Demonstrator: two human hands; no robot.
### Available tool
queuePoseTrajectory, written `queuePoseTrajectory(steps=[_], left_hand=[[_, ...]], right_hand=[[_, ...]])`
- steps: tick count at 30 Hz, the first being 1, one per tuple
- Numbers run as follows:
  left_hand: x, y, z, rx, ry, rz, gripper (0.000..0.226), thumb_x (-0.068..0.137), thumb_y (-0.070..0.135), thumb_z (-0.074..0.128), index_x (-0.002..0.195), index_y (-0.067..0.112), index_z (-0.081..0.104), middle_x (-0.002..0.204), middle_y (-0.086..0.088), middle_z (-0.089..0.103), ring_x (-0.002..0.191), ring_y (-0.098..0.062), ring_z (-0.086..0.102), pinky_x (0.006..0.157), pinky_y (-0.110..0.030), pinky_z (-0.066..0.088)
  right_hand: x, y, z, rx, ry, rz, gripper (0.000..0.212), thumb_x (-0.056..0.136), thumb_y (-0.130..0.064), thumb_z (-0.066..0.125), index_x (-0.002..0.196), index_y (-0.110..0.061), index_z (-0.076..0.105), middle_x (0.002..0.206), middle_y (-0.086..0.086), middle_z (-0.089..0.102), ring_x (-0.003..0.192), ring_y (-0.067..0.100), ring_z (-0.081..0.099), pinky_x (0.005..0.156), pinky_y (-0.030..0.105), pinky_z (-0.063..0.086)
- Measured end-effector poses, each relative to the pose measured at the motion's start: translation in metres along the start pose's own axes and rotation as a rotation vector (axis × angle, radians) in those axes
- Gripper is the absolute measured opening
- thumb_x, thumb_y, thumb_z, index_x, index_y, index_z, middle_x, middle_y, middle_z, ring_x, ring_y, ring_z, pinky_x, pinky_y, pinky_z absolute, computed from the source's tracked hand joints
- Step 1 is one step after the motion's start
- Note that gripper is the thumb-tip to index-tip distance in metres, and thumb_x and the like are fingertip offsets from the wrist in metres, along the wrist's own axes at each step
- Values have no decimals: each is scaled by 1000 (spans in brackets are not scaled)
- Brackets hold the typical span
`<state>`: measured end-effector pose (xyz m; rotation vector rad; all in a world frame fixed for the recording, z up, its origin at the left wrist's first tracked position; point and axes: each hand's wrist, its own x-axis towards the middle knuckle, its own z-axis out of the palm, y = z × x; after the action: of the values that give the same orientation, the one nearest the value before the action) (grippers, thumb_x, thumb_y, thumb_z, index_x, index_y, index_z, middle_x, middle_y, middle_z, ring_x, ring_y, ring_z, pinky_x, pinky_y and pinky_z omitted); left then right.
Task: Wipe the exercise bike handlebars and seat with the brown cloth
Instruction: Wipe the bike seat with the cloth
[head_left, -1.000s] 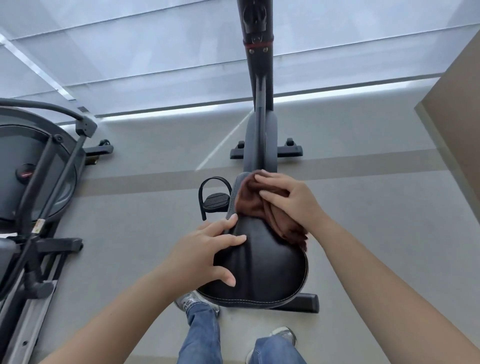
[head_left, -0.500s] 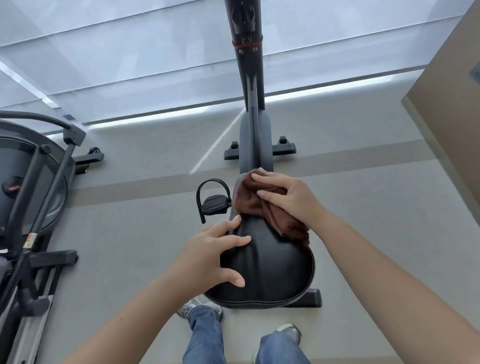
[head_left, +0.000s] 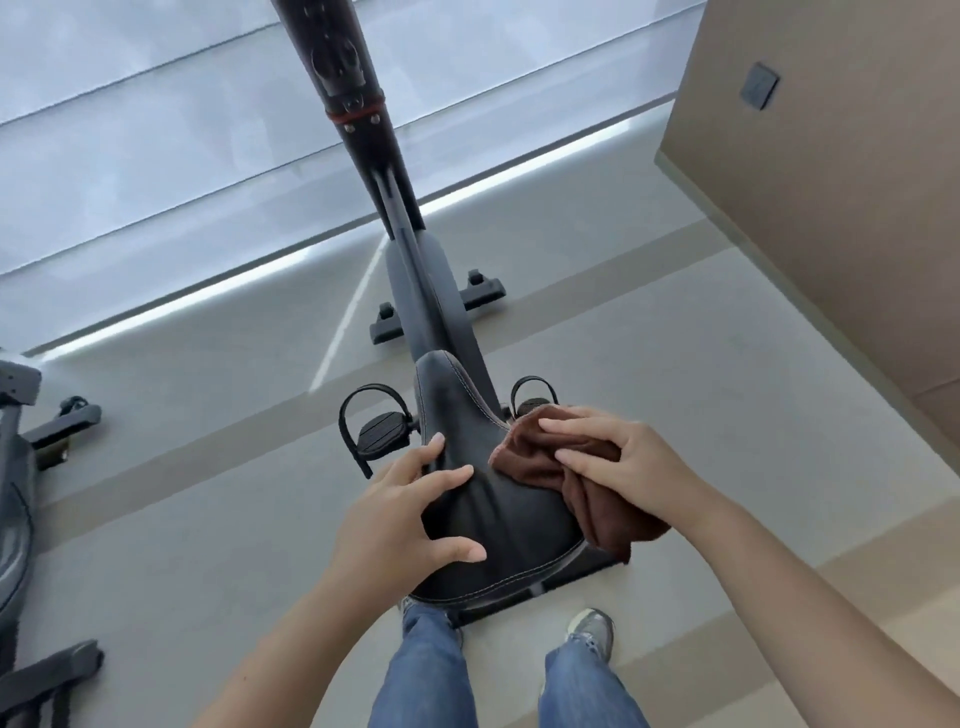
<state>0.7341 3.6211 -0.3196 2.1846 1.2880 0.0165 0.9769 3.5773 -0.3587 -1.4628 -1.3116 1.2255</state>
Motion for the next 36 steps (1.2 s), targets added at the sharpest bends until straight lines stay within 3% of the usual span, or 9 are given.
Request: queuePoseTrajectory(steps=[3, 8, 14, 17, 19, 24, 30, 34, 36], left_hand=[[18, -5, -13, 24, -6, 103, 60, 60, 44, 80, 115, 28, 62, 130, 3, 43, 121, -21, 39, 97, -34, 35], [58, 0, -21, 181, -114, 453, 77, 58, 54, 76, 126, 24, 52, 134, -6, 44, 130, -26, 27, 105, -41, 25], [71, -26, -24, 379, -321, 728, 103, 58, 73, 59, 142, 27, 23, 152, -5, 18, 140, -24, -1, 112, -49, 10], [76, -31, -28, 437, -370, 802, 105, 61, 74, 55, 144, 27, 11, 154, -4, 6, 139, -22, -9, 112, -48, 6], [79, -30, -29, 481, -390, 839, 105, 63, 73, 55, 145, 27, 7, 154, -4, 3, 139, -22, -10, 113, -48, 7], [89, -32, -35, 553, -438, 895, 103, 67, 67, 59, 144, 30, 2, 155, -2, -1, 139, -20, -9, 114, -43, 10], [85, -40, -31, 526, -396, 977, 92, 76, 64, 50, 145, 23, 7, 154, -10, -1, 139, -26, -9, 111, -49, 9], [70, -65, -34, 416, -311, 1002, 70, 86, 55, 45, 143, 20, 23, 154, -9, 10, 140, -23, -2, 112, -45, 10], [62, -77, -35, 415, -272, 1027, 64, 89, 49, 43, 142, 20, 23, 153, -9, 12, 140, -22, 1, 112, -42, 9]], right_hand=[[-20, 0, 16, -19, 224, 42, 43, 80, -10, 67, 100, -48, 62, 117, -29, 51, 111, -18, 45, 92, -2, 27], [-40, -8, 52, -37, 593, 147, 39, 80, -16, 69, 100, -48, 61, 115, -19, 55, 110, -15, 47, 96, 1, 28], [-54, -21, 112, 5, 1054, 246, 37, 82, -14, 66, 107, -41, 59, 123, -9, 54, 118, -1, 46, 99, 3, 27], [-49, -28, 147, 1, 1294, 270, 37, 82, -14, 66, 110, -37, 59, 126, -5, 53, 122, 5, 45, 102, 7, 28], [-42, -32, 166, -40, 1422, 317, 36, 82, -14, 66, 114, -30, 61, 130, 0, 52, 123, 7, 44, 99, 1, 25], [-35, -43, 195, -39, 1522, 387, 37, 82, -13, 65, 117, -25, 61, 135, 2, 49, 128, 11, 41, 95, -4, 20], [-24, -54, 233, -95, 1620, 437, 34, 82, -11, 65, 114, -22, 64, 135, 2, 49, 127, 12, 42, 94, -2, 23], [-13, -63, 255, -236, 1634, 506, 30, 83, -10, 64, 112, -17, 66, 131, 7, 52, 122, 23, 48, 98, 35, 43], [-8, -69, 261, -299, 1634, 541, 29, 84, -10, 63, 112, -16, 65, 129, 10, 52, 116, 29, 51, 93, 45, 45]])
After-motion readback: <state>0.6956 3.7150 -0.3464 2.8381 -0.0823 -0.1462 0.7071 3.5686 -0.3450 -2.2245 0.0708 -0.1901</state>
